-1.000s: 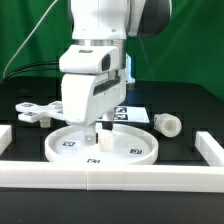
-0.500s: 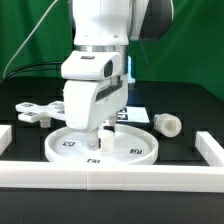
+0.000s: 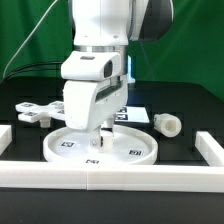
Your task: Assemble round table
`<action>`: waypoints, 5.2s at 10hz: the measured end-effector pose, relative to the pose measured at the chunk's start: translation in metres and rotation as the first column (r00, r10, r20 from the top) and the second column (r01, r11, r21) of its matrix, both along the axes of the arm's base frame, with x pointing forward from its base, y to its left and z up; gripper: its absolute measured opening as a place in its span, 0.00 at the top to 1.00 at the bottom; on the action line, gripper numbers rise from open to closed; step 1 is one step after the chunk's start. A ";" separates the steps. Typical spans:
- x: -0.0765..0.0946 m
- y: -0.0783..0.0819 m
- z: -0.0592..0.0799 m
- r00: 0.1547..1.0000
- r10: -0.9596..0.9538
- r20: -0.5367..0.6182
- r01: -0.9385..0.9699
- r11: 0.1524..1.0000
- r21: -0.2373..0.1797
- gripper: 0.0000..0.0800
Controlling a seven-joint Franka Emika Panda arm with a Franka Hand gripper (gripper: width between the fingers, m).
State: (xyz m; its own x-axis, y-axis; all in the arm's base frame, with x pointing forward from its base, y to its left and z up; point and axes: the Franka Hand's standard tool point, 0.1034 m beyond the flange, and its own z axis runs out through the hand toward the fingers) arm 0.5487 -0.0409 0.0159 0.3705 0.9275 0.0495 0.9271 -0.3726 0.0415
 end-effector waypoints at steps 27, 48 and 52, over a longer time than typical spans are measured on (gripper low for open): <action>-0.029 0.179 0.057 0.884 -0.467 0.000 0.466 0.884 0.041 0.19; -0.082 0.154 0.035 0.676 -0.577 -0.458 0.131 0.706 -0.696 0.19; -0.079 0.149 0.031 0.686 -0.580 -0.440 0.137 0.697 -0.704 0.19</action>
Offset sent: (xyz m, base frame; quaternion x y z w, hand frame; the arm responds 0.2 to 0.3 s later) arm 0.0000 0.0000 0.0000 0.0000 0.0000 0.0000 1.0000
